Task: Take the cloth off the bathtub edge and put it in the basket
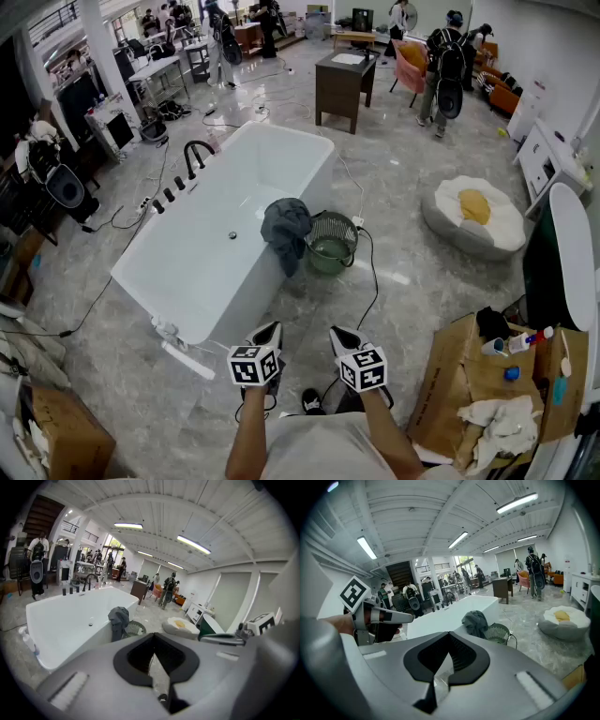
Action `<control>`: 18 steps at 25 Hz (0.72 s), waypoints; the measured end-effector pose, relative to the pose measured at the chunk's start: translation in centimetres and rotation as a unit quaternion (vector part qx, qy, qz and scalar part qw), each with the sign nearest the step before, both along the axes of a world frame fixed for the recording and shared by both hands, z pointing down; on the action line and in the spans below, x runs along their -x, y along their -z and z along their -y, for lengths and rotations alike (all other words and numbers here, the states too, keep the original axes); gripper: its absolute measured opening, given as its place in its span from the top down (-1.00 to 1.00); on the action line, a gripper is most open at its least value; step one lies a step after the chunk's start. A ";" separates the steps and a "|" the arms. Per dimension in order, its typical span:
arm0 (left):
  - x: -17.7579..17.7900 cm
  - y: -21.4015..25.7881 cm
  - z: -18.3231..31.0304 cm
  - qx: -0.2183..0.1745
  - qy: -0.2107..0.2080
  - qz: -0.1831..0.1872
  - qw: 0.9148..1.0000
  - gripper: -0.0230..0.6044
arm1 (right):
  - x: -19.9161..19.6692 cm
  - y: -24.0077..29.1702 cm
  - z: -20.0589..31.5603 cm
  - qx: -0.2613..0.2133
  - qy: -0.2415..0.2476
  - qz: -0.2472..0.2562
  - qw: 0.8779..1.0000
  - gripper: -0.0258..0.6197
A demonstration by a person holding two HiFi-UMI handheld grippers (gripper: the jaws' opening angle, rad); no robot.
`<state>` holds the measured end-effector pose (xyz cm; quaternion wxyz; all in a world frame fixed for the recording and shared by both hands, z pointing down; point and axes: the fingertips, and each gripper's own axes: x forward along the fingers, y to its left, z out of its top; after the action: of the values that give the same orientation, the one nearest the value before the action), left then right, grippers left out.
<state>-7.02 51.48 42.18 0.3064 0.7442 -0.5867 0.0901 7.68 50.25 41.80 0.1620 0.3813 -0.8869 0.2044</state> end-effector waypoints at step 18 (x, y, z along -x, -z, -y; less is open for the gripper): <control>1.4 1.3 1.3 -0.044 -0.018 0.022 0.999 0.75 | -1.2 0.9 0.3 0.025 -0.048 0.066 0.996 0.92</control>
<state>-8.46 50.16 40.91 0.2585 0.7655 -0.5829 0.0857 8.83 50.00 40.89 0.1029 0.4049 -0.8710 0.2585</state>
